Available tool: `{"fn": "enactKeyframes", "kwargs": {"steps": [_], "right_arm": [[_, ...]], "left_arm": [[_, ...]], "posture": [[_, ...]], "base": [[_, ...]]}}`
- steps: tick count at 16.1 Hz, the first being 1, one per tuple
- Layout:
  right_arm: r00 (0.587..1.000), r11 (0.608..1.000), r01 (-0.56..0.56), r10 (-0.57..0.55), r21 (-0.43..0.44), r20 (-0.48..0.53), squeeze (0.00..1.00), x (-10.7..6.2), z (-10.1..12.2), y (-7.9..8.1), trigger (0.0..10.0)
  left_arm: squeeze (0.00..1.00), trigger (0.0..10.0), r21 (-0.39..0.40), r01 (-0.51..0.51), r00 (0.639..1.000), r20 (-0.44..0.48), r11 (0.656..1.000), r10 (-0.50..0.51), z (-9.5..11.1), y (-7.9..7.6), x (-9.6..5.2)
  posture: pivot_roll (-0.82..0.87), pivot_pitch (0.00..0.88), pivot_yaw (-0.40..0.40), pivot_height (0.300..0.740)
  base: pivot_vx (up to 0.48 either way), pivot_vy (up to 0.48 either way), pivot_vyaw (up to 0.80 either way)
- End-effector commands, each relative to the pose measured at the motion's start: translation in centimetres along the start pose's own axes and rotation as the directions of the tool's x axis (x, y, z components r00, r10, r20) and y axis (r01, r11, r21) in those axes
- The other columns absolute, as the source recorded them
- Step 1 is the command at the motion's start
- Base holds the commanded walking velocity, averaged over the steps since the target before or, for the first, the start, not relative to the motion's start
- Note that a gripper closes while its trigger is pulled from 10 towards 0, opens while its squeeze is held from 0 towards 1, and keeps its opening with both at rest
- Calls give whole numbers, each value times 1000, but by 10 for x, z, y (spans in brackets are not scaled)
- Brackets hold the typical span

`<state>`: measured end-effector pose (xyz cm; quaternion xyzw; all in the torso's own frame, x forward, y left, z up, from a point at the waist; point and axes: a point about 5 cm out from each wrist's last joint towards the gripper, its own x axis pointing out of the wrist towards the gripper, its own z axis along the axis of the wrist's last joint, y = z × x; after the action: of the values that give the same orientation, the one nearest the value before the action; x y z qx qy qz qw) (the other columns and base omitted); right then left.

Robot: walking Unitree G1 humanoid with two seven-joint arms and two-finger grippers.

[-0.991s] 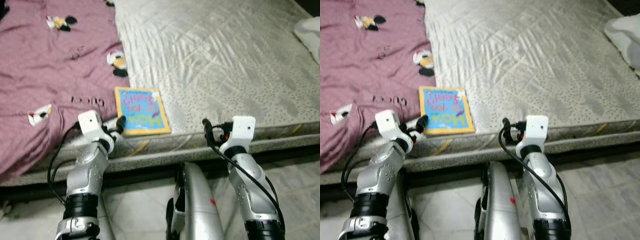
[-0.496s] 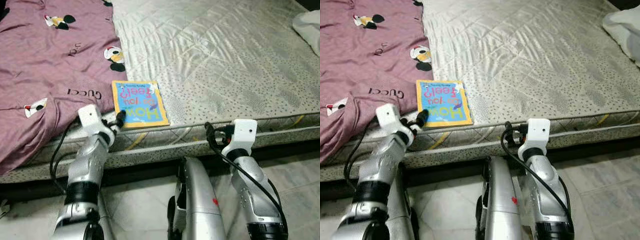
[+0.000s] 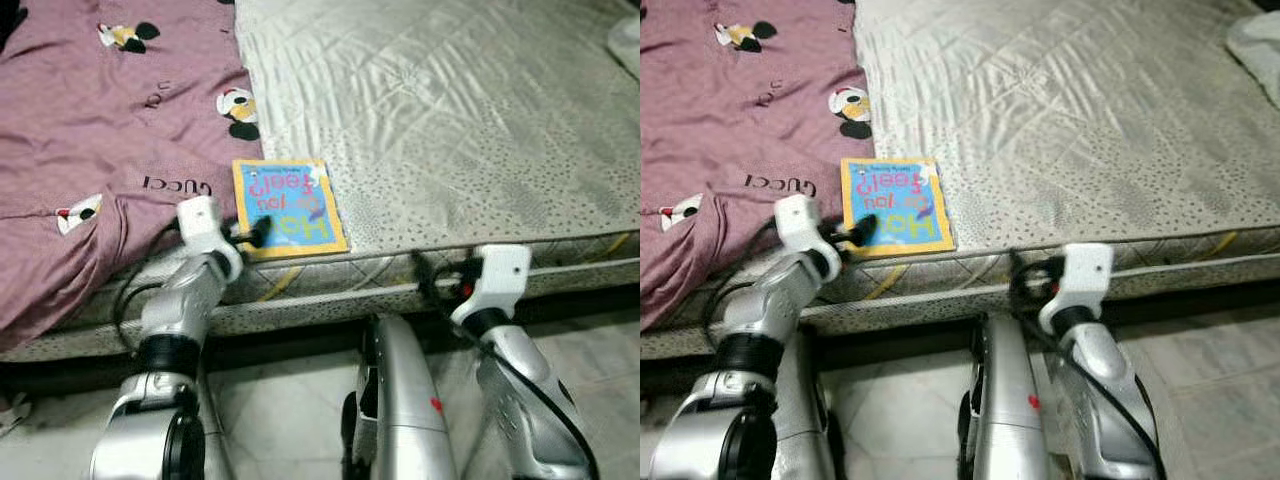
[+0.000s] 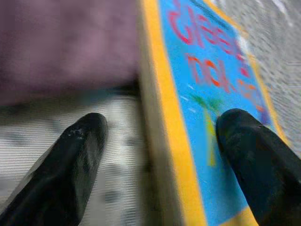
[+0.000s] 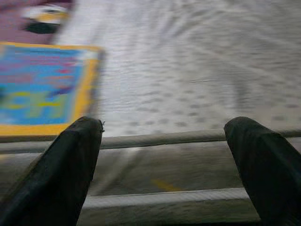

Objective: Clean up the room

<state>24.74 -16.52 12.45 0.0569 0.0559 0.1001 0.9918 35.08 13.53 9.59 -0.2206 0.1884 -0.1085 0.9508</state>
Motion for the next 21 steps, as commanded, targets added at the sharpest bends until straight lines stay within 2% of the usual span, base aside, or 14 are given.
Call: {"fn": "enactKeyframes", "kwargs": {"steps": [1,2,5,6,7,9,10,13,21], "right_arm": [[998,998,-59,59,17,-6,0,-5,4,3,10000],[996,996,-86,86,8,-12,0,-6,5,4,10000],[998,998,-61,61,0,14,0,0,12,3,10000],[998,998,-69,69,7,16,0,1,14,6,10000],[997,997,-78,78,8,15,0,2,13,8,10000],[993,992,-121,121,19,5,0,1,15,11,10000],[976,975,-217,216,51,10,0,-1,20,17,10000],[944,939,-330,329,100,26,0,0,26,23,10000],[945,942,-326,326,79,6,0,9,23,21,10000]], "left_arm": [[0,10000,-27,53,994,-95,998,-55,-18,-9,4],[0,10000,-51,80,991,-108,995,-85,-17,-12,5],[0,10000,-84,135,979,-142,987,-146,-17,-17,5],[0,2824,-110,161,969,-172,981,-179,-22,-17,4],[0,0,-118,162,965,-186,980,-182,-25,-16,2],[0,0,-131,175,960,-196,976,-199,-27,-15,1],[0,0,-145,191,955,-204,971,-218,-28,-14,0],[0,0,-166,179,958,-194,970,-211,-24,-9,0],[0,0,-203,177,967,-149,963,-209,-14,-4,0]], "posture": [[-140,175,-56,475],[-149,177,-48,475],[-144,178,-45,475],[-141,178,-46,475],[-141,178,-46,475],[-137,167,-58,475],[-134,163,-62,475],[-126,152,-66,475],[-106,124,-72,475]], "base": [[0,0,0],[0,0,0],[0,0,0],[0,0,0],[0,0,0],[0,0,0],[0,0,0],[0,0,0],[0,0,0]]}}
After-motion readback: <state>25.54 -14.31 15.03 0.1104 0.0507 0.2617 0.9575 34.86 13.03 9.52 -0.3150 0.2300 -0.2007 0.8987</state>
